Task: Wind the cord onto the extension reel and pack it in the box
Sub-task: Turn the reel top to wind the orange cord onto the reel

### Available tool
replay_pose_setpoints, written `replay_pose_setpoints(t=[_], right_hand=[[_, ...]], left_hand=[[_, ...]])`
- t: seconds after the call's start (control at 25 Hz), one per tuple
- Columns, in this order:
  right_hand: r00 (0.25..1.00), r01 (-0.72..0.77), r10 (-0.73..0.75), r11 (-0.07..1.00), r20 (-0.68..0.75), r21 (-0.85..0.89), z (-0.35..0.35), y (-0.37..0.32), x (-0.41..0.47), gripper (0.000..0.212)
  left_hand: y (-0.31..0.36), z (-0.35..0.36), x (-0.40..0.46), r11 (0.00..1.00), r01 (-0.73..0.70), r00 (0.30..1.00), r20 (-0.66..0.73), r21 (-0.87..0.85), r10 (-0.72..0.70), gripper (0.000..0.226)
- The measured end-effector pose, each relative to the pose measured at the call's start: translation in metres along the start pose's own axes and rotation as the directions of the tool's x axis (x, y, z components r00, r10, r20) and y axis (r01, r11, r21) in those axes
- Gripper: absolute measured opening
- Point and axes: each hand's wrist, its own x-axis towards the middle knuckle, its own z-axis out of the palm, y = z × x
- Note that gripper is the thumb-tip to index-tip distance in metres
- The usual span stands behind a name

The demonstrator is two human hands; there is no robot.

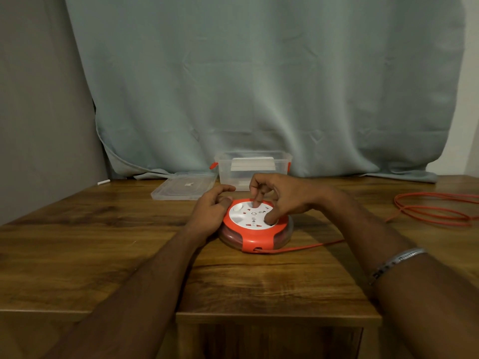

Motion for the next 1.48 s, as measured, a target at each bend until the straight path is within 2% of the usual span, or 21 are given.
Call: replay_pose_setpoints(t=[0.32, 0.64, 0.8, 0.96, 1.08, 1.24, 1.48], right_hand=[[0.994, 0.024, -0.044, 0.98, -0.098, -0.197, 0.017, -0.015, 0.0, 0.037], [0.992, 0.02, -0.045, 0.978, -0.119, -0.206, 0.023, -0.022, 0.005, 0.043], [0.975, 0.111, -0.145, 0.974, -0.167, -0.199, 0.015, -0.021, 0.001, 0.018], [0.991, 0.097, -0.113, 0.975, -0.074, -0.2, 0.004, -0.019, -0.003, 0.05], [0.996, 0.078, -0.084, 0.981, -0.022, -0.176, 0.003, -0.015, -0.001, 0.063], [0.999, 0.033, -0.032, 0.999, 0.019, -0.042, 0.0, -0.011, -0.001, 0.064], [1.0, -0.008, 0.007, 1.0, 0.02, 0.015, -0.001, -0.007, -0.005, 0.067]], left_hand=[[-0.001, -0.001, 0.001, 0.999, -0.004, 1.0, 0.002, -0.035, 0.004, 0.026], [-0.006, -0.001, 0.004, 0.999, -0.015, 1.0, 0.004, -0.039, 0.015, 0.025], [-0.006, 0.0, 0.004, 0.998, -0.002, 1.0, 0.014, -0.064, 0.002, 0.025], [-0.004, 0.0, 0.004, 0.999, 0.011, 1.0, 0.029, -0.037, -0.01, 0.026], [-0.004, 0.0, 0.004, 0.999, 0.008, 1.0, 0.023, -0.033, -0.007, 0.027], [-0.004, 0.0, 0.004, 1.0, -0.005, 1.0, 0.018, -0.013, 0.006, 0.027], [-0.003, 0.0, 0.004, 1.0, -0.001, 1.0, 0.031, 0.012, 0.001, 0.025]])
